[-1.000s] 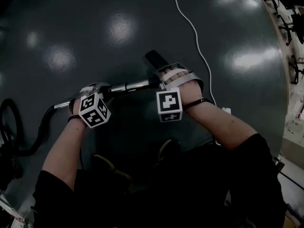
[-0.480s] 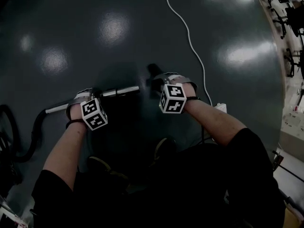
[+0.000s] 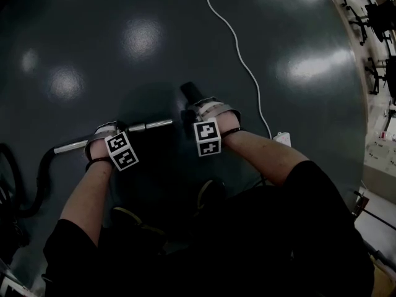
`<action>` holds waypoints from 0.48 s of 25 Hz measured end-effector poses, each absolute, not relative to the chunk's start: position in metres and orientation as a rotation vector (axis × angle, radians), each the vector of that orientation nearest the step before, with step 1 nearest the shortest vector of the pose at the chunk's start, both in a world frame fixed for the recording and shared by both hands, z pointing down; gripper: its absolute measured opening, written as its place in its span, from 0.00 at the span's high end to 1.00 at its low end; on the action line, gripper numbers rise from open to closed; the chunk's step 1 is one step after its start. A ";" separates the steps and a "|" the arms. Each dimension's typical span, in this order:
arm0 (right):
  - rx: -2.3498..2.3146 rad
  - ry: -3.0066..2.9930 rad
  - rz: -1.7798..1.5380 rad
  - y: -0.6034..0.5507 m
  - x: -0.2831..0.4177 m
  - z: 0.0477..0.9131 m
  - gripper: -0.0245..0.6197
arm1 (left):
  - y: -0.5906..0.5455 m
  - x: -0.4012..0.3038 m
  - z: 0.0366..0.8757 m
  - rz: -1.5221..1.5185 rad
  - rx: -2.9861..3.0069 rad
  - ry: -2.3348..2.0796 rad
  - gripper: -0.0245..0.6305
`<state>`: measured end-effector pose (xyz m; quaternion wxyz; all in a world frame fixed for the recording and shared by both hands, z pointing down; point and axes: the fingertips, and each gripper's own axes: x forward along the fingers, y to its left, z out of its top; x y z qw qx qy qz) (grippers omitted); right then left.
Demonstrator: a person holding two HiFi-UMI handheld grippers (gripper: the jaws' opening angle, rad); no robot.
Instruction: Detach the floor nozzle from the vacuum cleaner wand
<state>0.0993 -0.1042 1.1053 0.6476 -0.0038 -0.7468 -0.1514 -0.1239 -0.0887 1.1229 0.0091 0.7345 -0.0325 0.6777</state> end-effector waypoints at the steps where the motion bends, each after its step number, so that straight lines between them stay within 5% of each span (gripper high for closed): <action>1: -0.037 -1.676 -0.363 -0.101 0.102 1.109 0.73 | -0.089 -0.123 1.123 2.113 2.292 -0.099 0.73; 12: -0.186 -1.828 -0.139 -0.061 0.090 1.108 0.59 | -0.074 -0.122 1.093 1.806 2.351 -0.083 0.69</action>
